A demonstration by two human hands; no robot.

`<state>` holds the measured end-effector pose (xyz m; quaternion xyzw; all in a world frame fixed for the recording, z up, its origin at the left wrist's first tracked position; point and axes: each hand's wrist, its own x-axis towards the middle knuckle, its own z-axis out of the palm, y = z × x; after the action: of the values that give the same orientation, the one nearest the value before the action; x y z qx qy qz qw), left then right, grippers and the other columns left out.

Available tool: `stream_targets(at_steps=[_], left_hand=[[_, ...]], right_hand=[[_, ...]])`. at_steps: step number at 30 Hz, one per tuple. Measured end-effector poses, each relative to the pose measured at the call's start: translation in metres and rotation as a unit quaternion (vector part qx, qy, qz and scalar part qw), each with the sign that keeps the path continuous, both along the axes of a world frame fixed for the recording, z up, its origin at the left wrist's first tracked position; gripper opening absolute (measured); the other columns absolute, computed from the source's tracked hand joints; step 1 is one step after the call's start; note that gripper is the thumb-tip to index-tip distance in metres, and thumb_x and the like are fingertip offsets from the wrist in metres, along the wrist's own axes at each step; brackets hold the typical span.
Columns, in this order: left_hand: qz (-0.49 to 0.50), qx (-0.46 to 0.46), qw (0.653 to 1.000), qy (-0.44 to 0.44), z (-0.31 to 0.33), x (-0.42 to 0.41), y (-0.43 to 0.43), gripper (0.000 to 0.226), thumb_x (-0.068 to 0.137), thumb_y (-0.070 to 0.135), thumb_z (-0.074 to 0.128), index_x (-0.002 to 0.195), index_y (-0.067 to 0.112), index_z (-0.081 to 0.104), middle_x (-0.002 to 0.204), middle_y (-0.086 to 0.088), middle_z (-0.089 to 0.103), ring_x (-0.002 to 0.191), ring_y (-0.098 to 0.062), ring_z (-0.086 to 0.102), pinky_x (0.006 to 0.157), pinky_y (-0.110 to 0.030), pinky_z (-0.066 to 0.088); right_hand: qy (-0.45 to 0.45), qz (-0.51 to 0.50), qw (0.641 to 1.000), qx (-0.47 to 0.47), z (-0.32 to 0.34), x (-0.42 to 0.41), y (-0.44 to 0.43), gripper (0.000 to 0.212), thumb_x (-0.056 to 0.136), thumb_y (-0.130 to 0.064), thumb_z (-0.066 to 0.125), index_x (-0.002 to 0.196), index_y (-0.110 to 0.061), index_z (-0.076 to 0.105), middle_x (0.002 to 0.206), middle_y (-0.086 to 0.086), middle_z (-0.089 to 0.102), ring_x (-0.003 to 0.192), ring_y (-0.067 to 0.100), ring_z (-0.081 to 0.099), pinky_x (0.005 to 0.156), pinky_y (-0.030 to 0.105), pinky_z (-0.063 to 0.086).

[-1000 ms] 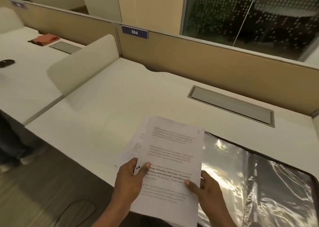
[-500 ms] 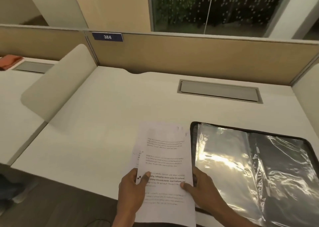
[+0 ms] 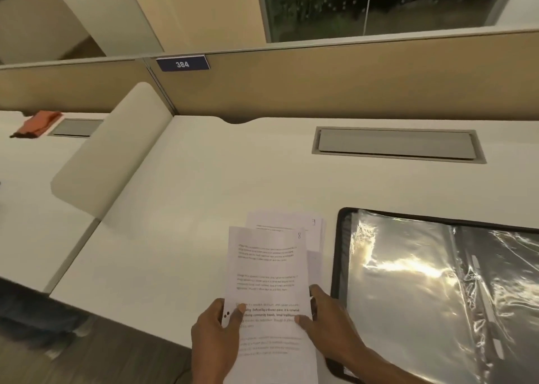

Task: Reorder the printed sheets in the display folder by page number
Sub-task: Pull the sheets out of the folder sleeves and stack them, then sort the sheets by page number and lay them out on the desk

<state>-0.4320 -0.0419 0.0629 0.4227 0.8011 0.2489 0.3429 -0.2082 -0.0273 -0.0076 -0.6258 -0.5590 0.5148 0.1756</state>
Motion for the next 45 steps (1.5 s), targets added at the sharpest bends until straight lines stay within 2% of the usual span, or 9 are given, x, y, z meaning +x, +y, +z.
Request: stream_targets(at_steps=[5,11,16,20,25,32,36,42,45], left_hand=[[-0.049,-0.003,0.997,0.054,-0.026,-0.010,0.044,0.031,0.097,0.035,0.075,0.075,0.016,0.065,0.065,0.003,0.070,0.056,-0.010,0.064,0.052,-0.024,0.048],[-0.138,-0.006,0.974,0.178,-0.053,-0.026,0.085,0.024,0.095,0.045,0.070,0.088,0.024,0.060,0.089,0.009,0.057,0.086,-0.018,0.060,0.072,-0.038,0.052],[-0.223,0.005,0.950,0.219,-0.064,-0.050,0.100,0.040,0.087,0.052,0.076,0.107,0.022,0.059,0.107,0.002,0.057,0.104,-0.023,0.056,0.089,-0.039,0.050],[-0.233,0.000,0.965,0.119,-0.071,-0.066,0.111,0.063,0.083,0.043,0.085,0.127,0.011,0.054,0.125,-0.007,0.051,0.121,-0.026,0.045,0.100,-0.041,0.047],[-0.185,-0.065,0.980,-0.021,-0.061,-0.065,0.130,0.077,0.086,0.049,0.082,0.143,0.011,0.049,0.139,-0.004,0.044,0.133,-0.025,0.046,0.111,-0.044,0.045],[-0.055,-0.143,0.969,-0.192,-0.050,-0.049,0.152,0.077,0.080,0.045,0.088,0.138,0.012,0.050,0.126,0.000,0.057,0.116,-0.027,0.061,0.089,-0.042,0.057],[-0.032,-0.160,0.970,-0.181,-0.052,-0.040,0.159,0.086,0.081,0.045,0.088,0.144,0.007,0.043,0.134,-0.006,0.051,0.120,-0.034,0.060,0.090,-0.046,0.058],[-0.052,-0.188,0.974,-0.115,-0.071,-0.035,0.170,0.113,0.035,0.076,0.079,0.125,0.010,0.058,0.118,-0.008,0.066,0.104,-0.034,0.067,0.088,-0.052,0.062],[-0.072,-0.204,0.976,-0.037,-0.068,-0.030,0.169,0.095,0.052,0.072,0.084,0.121,0.012,0.057,0.119,-0.007,0.062,0.113,-0.034,0.059,0.100,-0.051,0.050]], right_hand=[[-0.036,-0.035,0.999,0.004,-0.006,-0.003,0.029,0.041,0.096,-0.031,0.073,0.125,-0.036,0.045,0.114,-0.021,0.068,0.094,0.008,0.070,0.082,0.030,0.064],[-0.138,-0.102,0.985,-0.013,-0.009,-0.021,0.045,0.037,0.096,-0.034,0.075,0.118,-0.032,0.045,0.107,-0.020,0.062,0.090,0.002,0.062,0.065,0.009,0.046],[-0.284,-0.190,0.939,0.046,-0.017,-0.050,0.034,0.031,0.087,-0.034,0.079,0.103,-0.027,0.053,0.101,-0.008,0.052,0.093,0.011,0.055,0.079,0.032,0.056],[-0.321,-0.239,0.916,0.027,-0.012,-0.074,0.042,0.067,0.081,-0.033,0.085,0.136,-0.012,0.053,0.125,0.007,0.049,0.122,0.025,0.047,0.100,0.037,0.048],[-0.324,-0.299,0.897,-0.024,-0.002,-0.083,0.060,0.081,0.082,-0.061,0.079,0.138,-0.008,0.052,0.131,0.012,0.052,0.128,0.028,0.047,0.106,0.041,0.046],[-0.336,-0.278,0.898,-0.055,0.001,-0.072,0.078,0.080,0.076,-0.064,0.083,0.128,-0.012,0.050,0.131,0.012,0.048,0.126,0.028,0.043,0.102,0.040,0.047],[-0.306,-0.273,0.910,-0.055,0.003,-0.067,0.080,0.076,0.076,-0.057,0.087,0.125,-0.015,0.047,0.126,0.008,0.045,0.123,0.024,0.043,0.099,0.035,0.047],[-0.271,-0.299,0.913,-0.063,-0.010,-0.063,0.081,0.069,0.064,-0.047,0.094,0.109,-0.022,0.049,0.107,-0.004,0.053,0.102,0.016,0.058,0.081,0.036,0.060],[-0.250,-0.311,0.913,-0.090,-0.037,-0.050,0.084,0.068,0.052,-0.052,0.093,0.100,-0.026,0.053,0.098,-0.006,0.063,0.087,0.014,0.066,0.068,0.037,0.065]])
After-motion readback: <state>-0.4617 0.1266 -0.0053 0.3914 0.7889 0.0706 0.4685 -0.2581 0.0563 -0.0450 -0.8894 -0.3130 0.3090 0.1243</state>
